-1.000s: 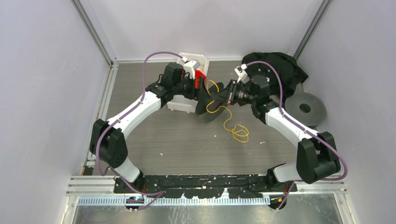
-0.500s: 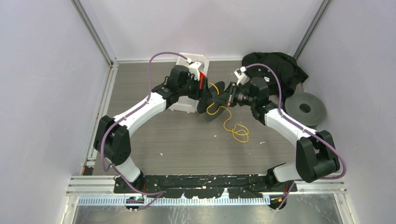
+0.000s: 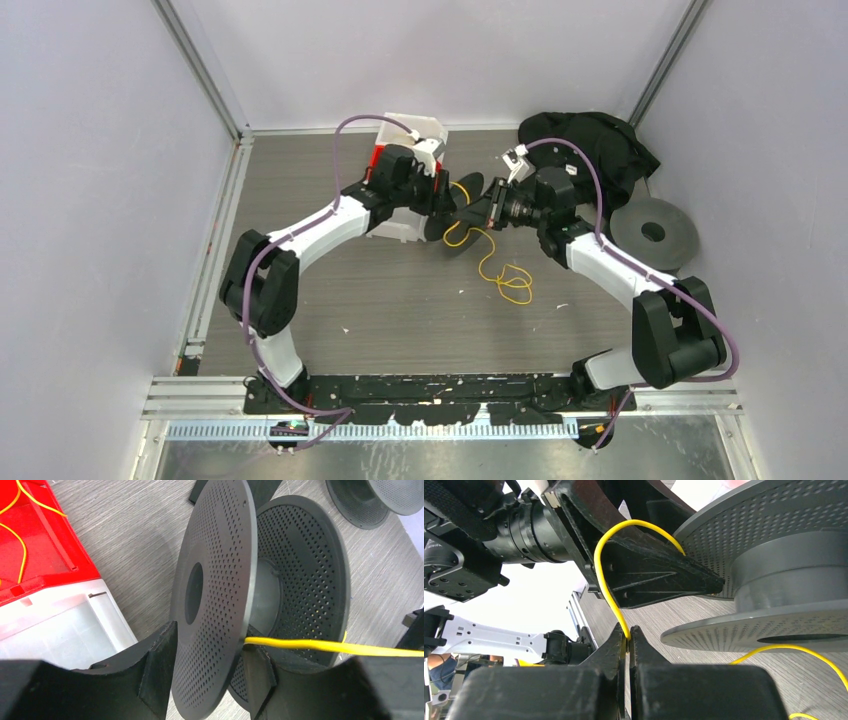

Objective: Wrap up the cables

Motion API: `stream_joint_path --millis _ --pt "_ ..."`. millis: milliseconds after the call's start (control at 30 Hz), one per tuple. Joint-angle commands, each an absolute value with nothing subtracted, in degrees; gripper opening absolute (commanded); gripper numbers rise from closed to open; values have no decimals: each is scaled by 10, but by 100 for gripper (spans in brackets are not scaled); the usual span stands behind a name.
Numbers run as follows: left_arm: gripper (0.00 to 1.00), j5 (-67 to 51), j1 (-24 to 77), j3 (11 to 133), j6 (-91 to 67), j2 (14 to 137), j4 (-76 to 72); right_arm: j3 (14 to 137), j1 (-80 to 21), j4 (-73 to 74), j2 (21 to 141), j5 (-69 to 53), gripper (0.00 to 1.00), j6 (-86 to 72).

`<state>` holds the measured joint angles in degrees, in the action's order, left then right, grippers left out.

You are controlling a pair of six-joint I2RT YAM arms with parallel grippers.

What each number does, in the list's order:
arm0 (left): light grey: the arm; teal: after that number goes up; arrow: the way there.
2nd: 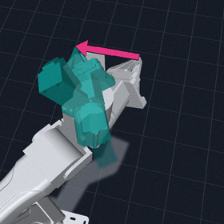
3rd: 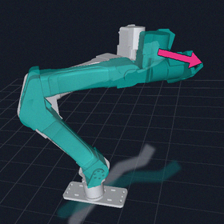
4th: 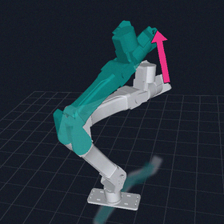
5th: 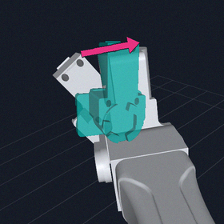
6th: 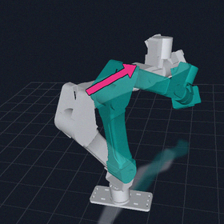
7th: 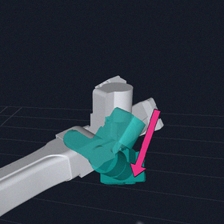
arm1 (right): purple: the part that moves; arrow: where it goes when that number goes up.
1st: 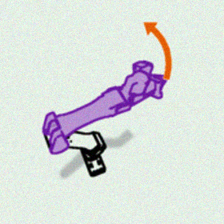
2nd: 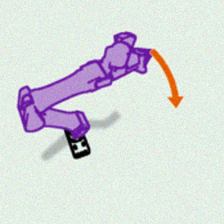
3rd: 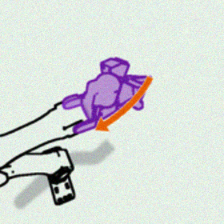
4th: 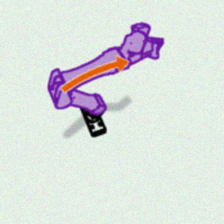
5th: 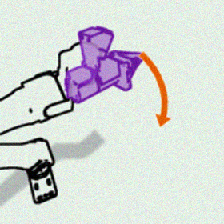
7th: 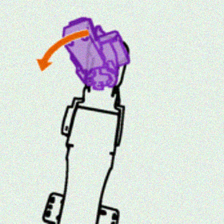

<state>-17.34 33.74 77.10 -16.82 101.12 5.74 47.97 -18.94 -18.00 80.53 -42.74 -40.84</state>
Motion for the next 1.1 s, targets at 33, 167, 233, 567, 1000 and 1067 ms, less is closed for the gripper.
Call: stream_joint_path --millis 33,167,233,567,1000,1067 --pt "48 -180 339 806 -143 1023 10 479 -178 -207 801 -438 1 -415" --pt "43 -176 340 805 -134 1018 12 479 -173 -214 804 -440 1 -422" --pt "42 -173 340 800 -132 1010 10 478 -170 -217 807 -439 0 -425" --pt "16 -183 341 799 -125 1016 6 477 -163 -231 816 -444 1 -434" --pt "0 -188 341 848 -110 997 98 533 -145 -6 752 -380 1 -323" --pt "0 -187 341 861 -102 984 141 562 -145 73 736 -339 0 -279"
